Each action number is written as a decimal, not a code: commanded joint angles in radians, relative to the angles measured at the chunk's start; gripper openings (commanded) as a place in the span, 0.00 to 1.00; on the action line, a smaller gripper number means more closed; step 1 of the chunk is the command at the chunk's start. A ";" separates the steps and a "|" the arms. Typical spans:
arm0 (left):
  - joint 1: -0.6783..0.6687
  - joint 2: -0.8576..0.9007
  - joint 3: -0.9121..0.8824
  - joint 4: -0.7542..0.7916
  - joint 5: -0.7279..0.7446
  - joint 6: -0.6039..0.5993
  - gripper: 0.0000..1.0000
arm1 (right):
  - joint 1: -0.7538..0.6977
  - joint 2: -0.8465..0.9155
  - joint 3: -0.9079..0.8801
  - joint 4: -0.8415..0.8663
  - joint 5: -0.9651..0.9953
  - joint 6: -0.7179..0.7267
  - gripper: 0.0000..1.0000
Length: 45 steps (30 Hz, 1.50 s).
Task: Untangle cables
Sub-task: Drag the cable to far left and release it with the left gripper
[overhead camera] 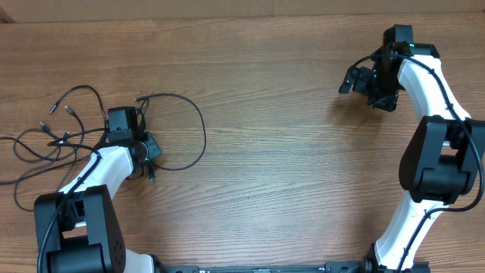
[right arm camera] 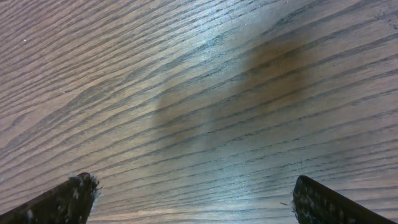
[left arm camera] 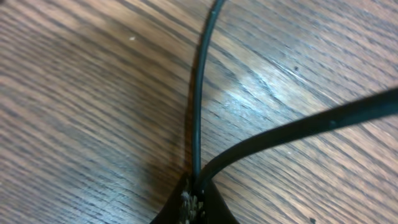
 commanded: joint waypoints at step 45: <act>0.557 -0.043 0.293 0.134 0.055 0.273 0.72 | 0.002 -0.032 0.008 0.004 0.006 -0.001 1.00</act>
